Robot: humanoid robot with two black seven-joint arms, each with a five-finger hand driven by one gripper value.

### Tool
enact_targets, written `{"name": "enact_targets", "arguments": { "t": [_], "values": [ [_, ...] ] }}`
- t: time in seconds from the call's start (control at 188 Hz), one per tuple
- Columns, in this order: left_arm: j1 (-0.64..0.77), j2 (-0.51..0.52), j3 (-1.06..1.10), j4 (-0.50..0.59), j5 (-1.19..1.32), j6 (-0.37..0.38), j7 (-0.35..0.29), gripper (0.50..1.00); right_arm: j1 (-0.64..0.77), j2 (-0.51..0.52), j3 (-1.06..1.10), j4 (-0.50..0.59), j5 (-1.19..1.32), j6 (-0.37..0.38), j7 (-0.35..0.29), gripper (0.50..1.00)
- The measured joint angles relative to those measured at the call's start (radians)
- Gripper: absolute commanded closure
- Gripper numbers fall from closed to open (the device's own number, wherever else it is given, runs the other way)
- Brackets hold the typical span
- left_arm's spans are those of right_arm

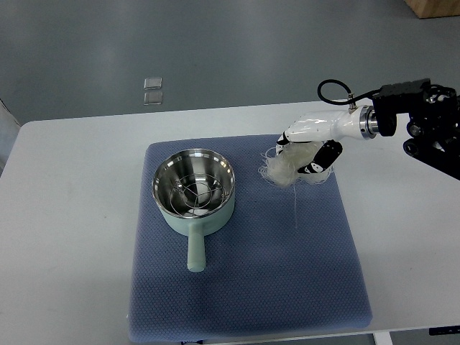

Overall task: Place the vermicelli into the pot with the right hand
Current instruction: 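Carry the vermicelli with the right hand over the green saucepan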

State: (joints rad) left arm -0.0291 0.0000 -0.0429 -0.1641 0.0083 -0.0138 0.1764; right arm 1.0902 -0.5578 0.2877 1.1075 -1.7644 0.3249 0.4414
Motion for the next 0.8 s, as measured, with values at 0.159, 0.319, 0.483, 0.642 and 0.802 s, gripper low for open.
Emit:
{"name": "enact_targets", "arguments": {
  "t": [0.159, 0.319, 0.483, 0.642, 0.802],
  "values": [
    [0.000, 0.000, 0.000, 0.000, 0.000, 0.000, 0.000, 0.500, 0.077, 0.002, 0.006, 0.000, 0.015, 0.009, 0.000, 0.993],
    [0.000, 0.000, 0.001, 0.000, 0.000, 0.000, 0.000, 0.500, 0.173, 0.041, 0.007, 0.001, 0.017, 0.019, 0.000, 0.987],
    [0.000, 0.000, 0.002, 0.000, 0.000, 0.000, 0.000, 0.500, 0.249, 0.144, 0.006, 0.000, 0.017, 0.043, -0.005, 0.975],
    [0.000, 0.000, 0.002, 0.000, 0.000, 0.000, 0.000, 0.500, 0.261, 0.281, 0.003, -0.008, 0.017, 0.059, -0.011, 0.973],
    [0.000, 0.000, 0.002, 0.001, 0.000, 0.000, 0.000, 0.500, 0.254, 0.403, -0.002, -0.045, 0.013, 0.061, -0.013, 0.969]
  ]
}}
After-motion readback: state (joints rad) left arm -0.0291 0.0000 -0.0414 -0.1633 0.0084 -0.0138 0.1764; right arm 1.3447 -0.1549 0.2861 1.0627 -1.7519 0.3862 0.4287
